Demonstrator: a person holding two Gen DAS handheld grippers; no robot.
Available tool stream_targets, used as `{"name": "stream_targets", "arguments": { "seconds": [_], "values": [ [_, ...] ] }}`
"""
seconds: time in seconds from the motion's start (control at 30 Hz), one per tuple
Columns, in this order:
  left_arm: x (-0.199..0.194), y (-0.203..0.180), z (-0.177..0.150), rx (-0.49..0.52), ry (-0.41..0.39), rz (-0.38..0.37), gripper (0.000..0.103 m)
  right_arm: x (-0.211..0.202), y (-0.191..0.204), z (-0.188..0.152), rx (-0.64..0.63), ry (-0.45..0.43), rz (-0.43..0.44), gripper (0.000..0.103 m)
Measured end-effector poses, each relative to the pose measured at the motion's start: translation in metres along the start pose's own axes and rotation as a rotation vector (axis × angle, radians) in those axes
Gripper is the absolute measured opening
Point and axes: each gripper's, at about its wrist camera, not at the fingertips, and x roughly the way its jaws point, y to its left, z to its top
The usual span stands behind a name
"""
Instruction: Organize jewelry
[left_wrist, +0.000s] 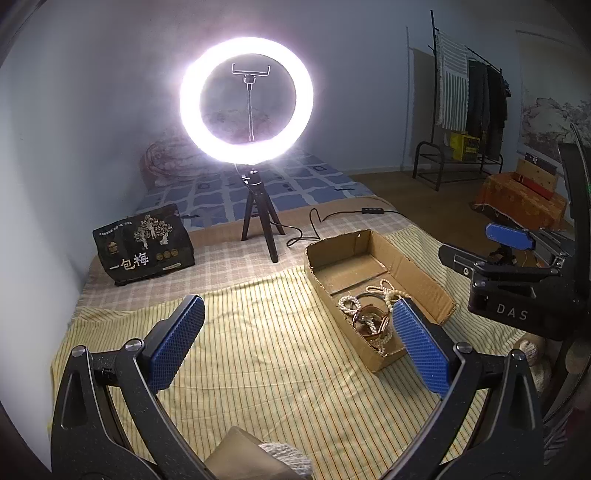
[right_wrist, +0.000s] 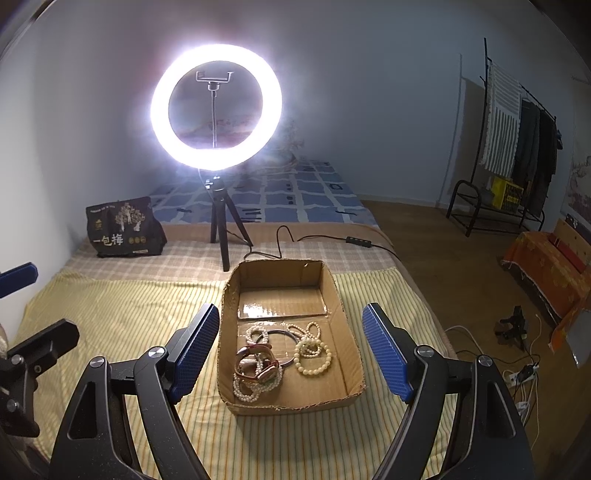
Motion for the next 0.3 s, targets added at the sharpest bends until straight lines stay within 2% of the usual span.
{"name": "stream_targets", "arguments": {
  "seconds": [0.3],
  "values": [
    [-0.0041, 0.0001, -0.0003, -0.011, -0.028, 0.044, 0.103, 0.0007, 0.0019, -0.0016, -0.009, 0.009, 0.003, 0.08]
  ]
}}
